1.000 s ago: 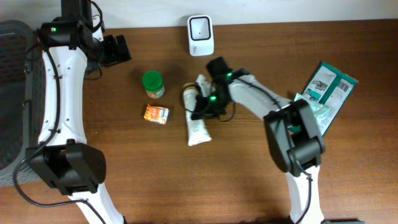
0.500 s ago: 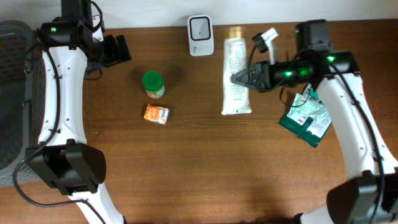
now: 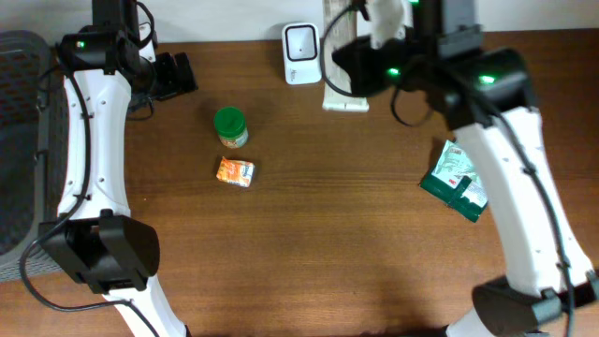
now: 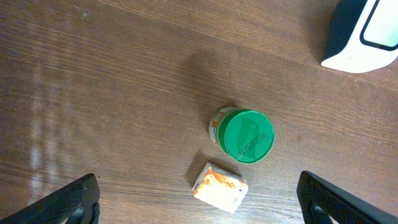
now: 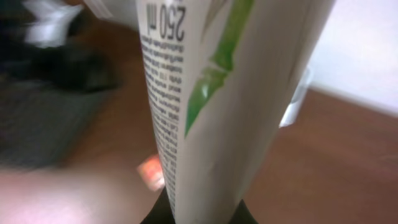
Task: Scan the item barcode
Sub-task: 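Hold the white tube upright in front of the scanner with the right gripper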
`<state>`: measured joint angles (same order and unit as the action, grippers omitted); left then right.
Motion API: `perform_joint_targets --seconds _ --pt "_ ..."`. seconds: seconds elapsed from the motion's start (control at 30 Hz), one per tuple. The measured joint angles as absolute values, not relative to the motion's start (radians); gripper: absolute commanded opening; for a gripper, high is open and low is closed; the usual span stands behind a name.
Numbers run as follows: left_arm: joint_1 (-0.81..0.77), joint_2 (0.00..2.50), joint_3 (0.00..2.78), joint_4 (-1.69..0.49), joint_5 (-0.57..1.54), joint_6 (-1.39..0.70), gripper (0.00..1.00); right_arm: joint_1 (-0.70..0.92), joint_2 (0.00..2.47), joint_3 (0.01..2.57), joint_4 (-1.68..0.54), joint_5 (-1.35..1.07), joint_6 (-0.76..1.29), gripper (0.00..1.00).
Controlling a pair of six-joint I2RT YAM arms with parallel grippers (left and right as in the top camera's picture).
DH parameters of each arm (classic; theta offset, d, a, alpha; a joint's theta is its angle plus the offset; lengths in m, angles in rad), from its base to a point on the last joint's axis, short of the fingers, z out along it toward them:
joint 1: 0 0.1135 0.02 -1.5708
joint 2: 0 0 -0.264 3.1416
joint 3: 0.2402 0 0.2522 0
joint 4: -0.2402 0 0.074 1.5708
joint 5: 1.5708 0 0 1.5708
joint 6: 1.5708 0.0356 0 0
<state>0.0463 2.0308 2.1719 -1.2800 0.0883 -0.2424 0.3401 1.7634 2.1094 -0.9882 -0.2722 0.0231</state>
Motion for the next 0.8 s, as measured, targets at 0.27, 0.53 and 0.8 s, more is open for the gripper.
perform_joint_targets --seconds 0.27,0.53,0.8 --pt "0.046 2.031 2.172 -1.279 0.088 -0.242 0.99 0.447 2.131 2.107 -0.647 0.400 -0.266 0.04" --pt "0.046 2.031 2.172 -1.280 0.088 -0.242 0.99 0.447 2.447 2.105 -0.251 0.630 -0.627 0.04" --pt "0.046 2.031 2.172 -1.280 0.088 -0.242 0.99 0.447 2.496 2.102 -0.242 0.675 -0.681 0.04"
